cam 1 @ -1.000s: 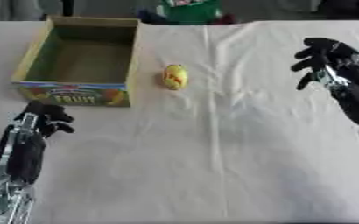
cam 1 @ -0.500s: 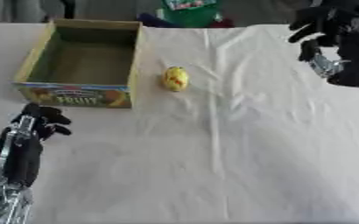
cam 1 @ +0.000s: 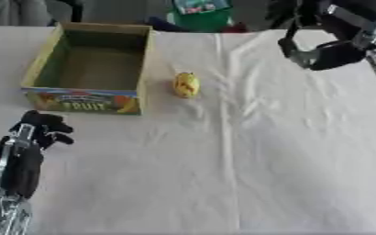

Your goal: Pick up objects on the table and place them in the box.

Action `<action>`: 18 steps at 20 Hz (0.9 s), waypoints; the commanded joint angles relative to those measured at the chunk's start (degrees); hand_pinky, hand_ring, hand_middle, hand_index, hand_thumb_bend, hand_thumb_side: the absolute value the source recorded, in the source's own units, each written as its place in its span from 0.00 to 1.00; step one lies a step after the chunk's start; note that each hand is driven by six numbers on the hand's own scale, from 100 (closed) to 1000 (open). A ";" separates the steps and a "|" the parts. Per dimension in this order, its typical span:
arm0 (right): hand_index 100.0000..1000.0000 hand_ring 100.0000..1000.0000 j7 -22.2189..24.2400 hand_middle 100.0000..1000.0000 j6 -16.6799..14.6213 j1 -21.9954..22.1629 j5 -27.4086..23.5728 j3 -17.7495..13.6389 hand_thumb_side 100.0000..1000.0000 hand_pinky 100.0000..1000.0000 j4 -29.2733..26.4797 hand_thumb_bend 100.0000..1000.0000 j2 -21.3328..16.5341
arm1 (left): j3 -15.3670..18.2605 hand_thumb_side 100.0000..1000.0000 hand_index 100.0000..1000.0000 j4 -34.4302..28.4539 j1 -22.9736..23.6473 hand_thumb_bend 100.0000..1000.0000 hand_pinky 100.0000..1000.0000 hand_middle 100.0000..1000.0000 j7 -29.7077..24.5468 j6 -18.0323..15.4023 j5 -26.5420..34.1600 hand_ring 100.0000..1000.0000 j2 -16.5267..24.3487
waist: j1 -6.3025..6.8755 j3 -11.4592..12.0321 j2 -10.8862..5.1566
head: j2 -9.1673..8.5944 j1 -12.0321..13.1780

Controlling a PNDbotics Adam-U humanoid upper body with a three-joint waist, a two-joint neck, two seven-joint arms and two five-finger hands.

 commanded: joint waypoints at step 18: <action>0.91 0.83 -12.94 0.83 -10.48 -12.83 39.72 -1.92 0.16 0.68 29.40 0.00 17.00 | -1.26 0.77 0.57 -0.69 -1.10 0.00 0.45 0.43 -1.45 0.03 0.81 0.54 0.48 | 0.40 3.48 -0.66 | -0.78 -2.87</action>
